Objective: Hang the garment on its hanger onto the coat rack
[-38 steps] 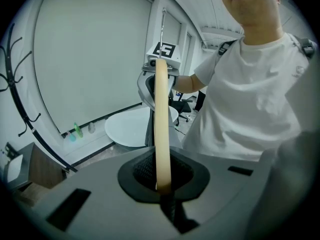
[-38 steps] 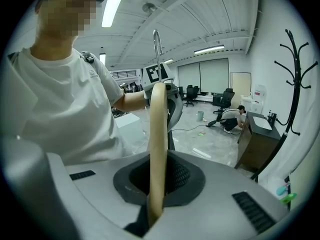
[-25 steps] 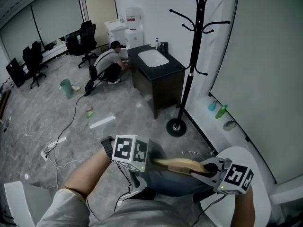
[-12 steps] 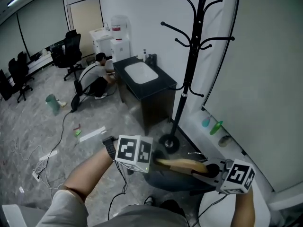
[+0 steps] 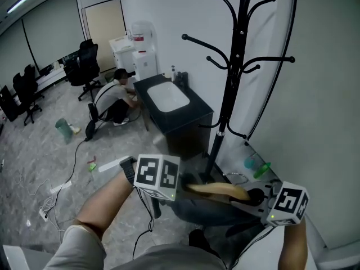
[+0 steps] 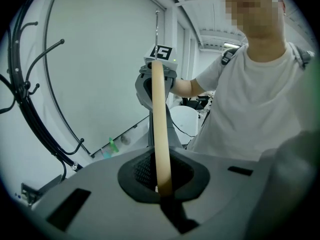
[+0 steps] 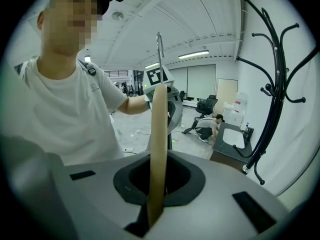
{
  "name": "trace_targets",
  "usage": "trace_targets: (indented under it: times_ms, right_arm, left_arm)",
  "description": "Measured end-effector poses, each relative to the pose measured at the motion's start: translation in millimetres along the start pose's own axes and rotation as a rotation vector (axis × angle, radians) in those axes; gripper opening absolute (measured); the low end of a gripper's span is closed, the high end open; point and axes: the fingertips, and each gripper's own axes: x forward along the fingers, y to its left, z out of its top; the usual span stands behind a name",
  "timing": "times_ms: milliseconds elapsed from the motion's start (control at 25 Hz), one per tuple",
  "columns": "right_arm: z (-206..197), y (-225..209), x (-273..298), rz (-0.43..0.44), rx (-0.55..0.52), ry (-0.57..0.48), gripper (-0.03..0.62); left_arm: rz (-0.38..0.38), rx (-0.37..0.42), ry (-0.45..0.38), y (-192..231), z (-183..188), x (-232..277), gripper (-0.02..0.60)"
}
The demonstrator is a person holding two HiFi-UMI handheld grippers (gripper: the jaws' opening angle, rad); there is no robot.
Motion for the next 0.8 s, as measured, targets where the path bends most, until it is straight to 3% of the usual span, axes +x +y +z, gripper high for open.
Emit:
trace_targets:
  times_ms: [160, 480, 800]
  right_arm:
    - [-2.0, -67.3, -12.8, 0.026, -0.015, -0.001, 0.015]
    - [9.8, -146.4, -34.1, 0.057, -0.061, 0.026, 0.015]
    - [12.9, -219.6, -20.1, 0.078, -0.048, 0.018, 0.015]
  left_arm:
    - [0.023, -0.025, -0.004, 65.9, 3.5, -2.6, 0.005]
    - [0.089, -0.066, -0.030, 142.3, 16.8, -13.8, 0.005]
    - [0.091, -0.096, -0.038, 212.9, 3.2, -30.0, 0.005]
